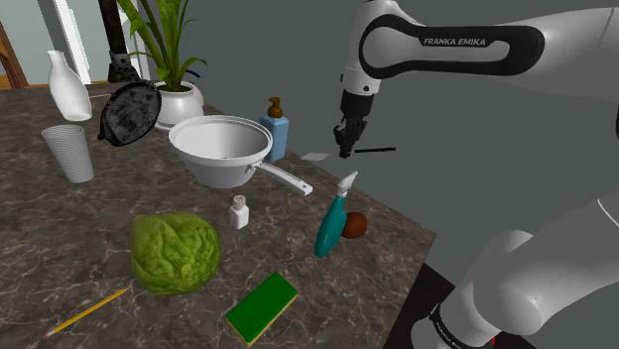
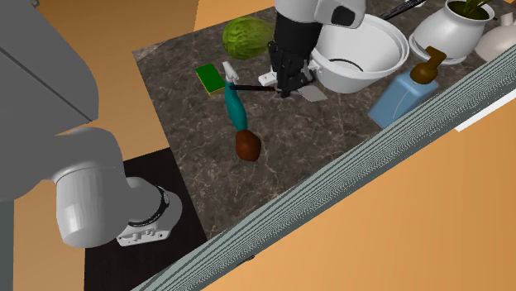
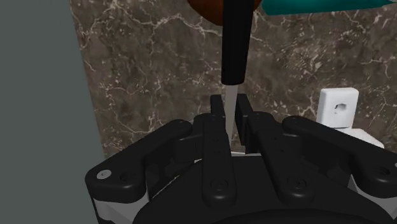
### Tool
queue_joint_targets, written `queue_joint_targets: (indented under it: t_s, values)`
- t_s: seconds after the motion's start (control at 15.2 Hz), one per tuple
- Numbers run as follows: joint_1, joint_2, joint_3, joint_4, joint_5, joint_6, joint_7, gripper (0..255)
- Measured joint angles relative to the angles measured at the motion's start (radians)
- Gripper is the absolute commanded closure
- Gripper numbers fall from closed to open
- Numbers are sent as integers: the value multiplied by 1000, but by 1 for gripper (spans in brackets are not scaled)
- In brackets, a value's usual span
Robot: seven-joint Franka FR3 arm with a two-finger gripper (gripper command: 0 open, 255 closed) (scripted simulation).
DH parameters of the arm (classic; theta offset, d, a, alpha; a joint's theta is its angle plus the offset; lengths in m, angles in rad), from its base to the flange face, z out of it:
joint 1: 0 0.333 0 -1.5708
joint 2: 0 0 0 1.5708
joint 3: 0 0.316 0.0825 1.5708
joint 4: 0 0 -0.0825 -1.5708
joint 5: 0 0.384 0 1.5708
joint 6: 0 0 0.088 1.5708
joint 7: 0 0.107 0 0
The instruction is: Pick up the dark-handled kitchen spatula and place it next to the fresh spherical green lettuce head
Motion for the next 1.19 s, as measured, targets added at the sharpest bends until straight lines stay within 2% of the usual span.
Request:
queue_joint_targets:
  t_s: [0.59, 1.19]
  values:
    - [85, 51, 143, 47, 52, 8, 214, 255]
    - [172, 203, 284, 207, 59, 5, 445, 255]
